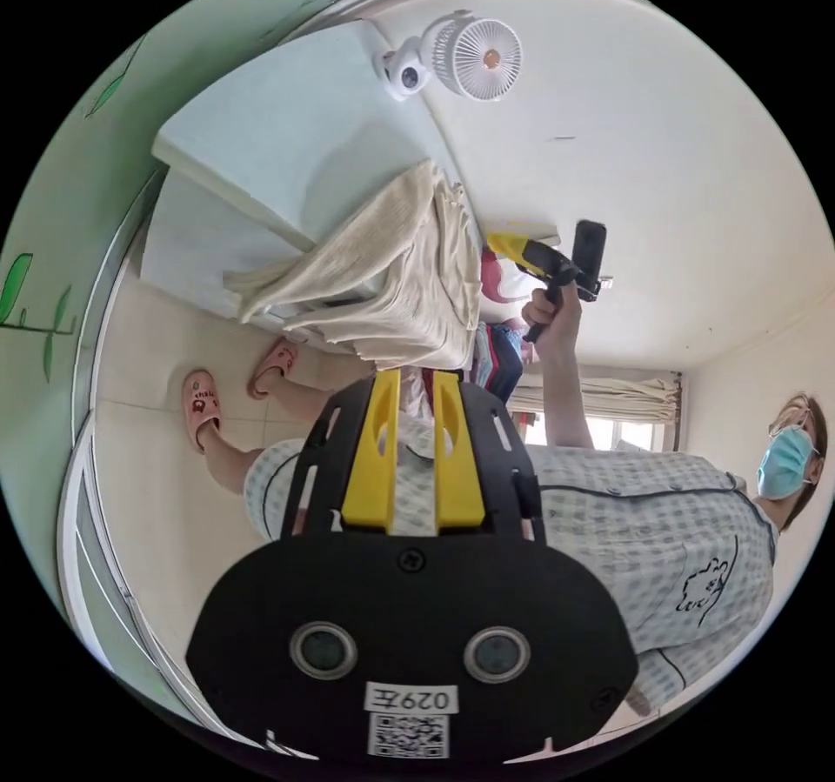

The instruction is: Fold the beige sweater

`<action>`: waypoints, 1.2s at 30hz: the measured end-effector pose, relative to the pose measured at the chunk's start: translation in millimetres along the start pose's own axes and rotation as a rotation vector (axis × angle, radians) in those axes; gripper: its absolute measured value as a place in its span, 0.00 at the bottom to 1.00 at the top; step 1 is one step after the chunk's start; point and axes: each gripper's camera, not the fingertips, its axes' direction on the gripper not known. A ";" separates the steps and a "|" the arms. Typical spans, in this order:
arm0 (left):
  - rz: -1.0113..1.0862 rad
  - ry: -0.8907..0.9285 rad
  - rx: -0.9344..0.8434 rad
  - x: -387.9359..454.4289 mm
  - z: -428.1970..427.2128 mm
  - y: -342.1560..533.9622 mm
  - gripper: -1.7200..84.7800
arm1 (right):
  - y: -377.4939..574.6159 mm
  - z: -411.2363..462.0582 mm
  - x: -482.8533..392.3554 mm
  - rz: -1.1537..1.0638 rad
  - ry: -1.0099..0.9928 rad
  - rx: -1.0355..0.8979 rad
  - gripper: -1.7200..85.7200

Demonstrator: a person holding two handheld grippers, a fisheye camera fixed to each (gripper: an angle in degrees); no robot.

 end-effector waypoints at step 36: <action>0.153 -0.631 -0.233 214.6 381.1 -241.0 0.01 | 227.0 -287.4 123.4 0.607 0.611 0.508 0.02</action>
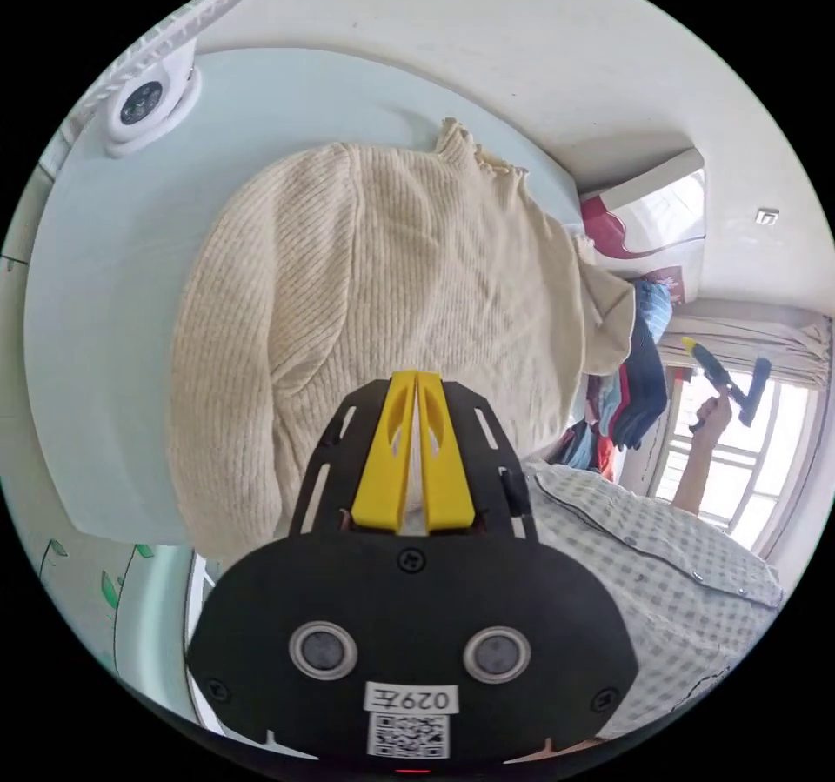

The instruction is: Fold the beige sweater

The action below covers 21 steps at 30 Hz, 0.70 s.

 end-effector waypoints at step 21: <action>0.108 -0.576 -0.124 110.6 83.0 -72.1 0.01 | -26.2 228.0 -144.1 -0.400 0.116 -0.581 0.01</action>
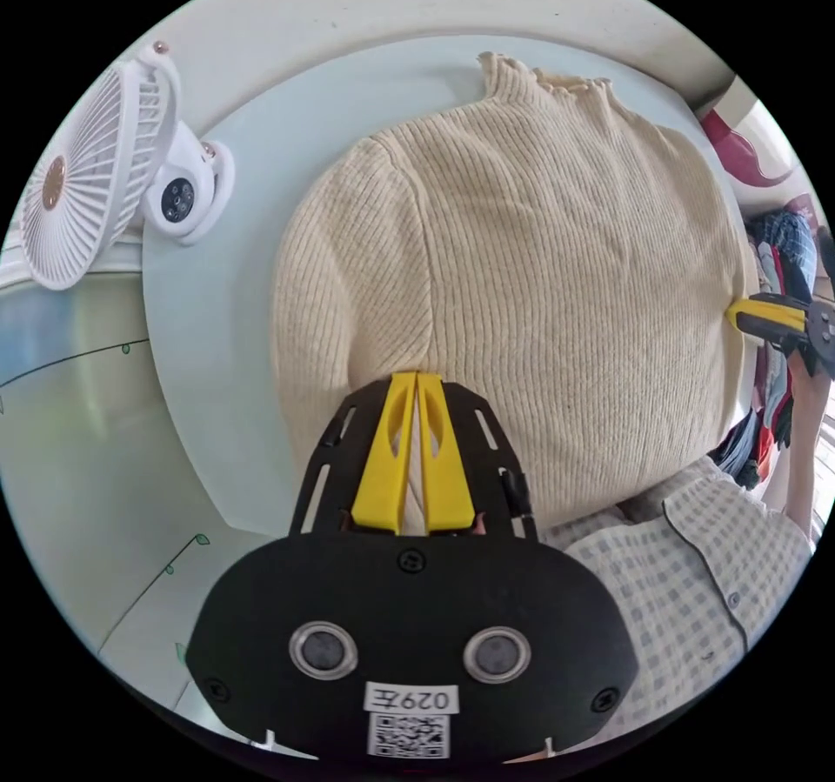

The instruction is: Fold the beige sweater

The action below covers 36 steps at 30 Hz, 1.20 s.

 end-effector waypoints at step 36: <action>0.027 0.226 -0.031 88.7 34.2 -18.1 0.01 | -19.7 37.7 -23.9 -0.029 -0.113 -0.004 0.01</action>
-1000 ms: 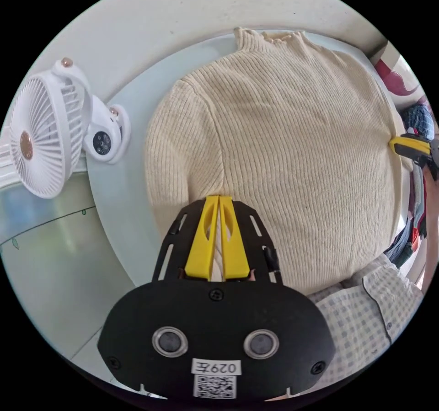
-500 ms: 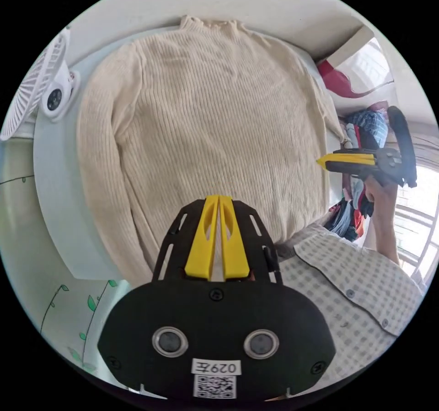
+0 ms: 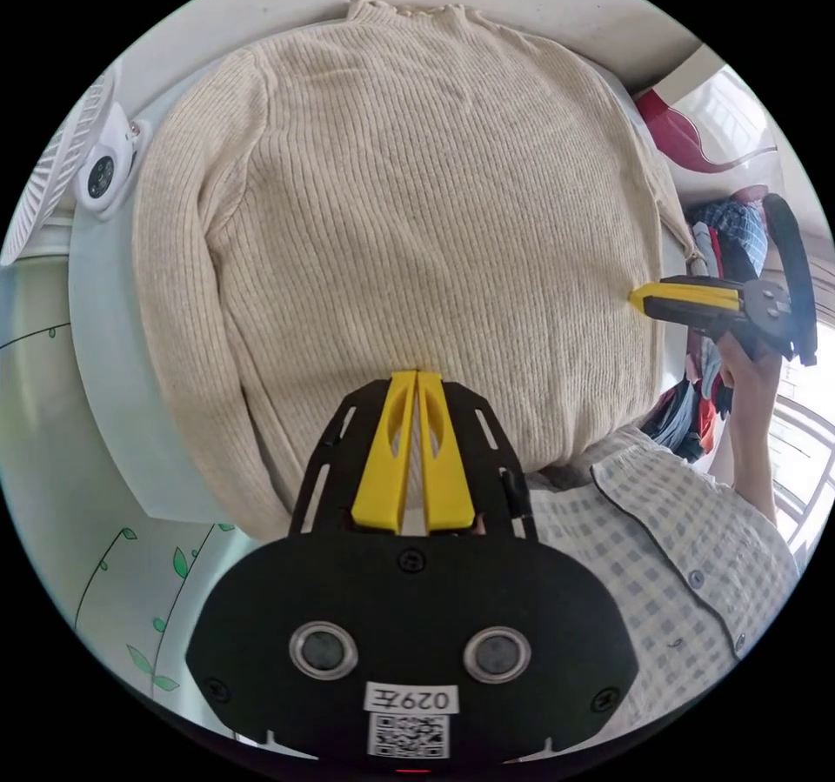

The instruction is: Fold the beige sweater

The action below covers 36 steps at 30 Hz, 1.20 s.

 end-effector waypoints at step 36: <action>0.057 -0.065 -0.078 28.7 14.0 -21.0 0.01 | -7.9 23.1 -54.5 -0.068 0.138 -0.041 0.01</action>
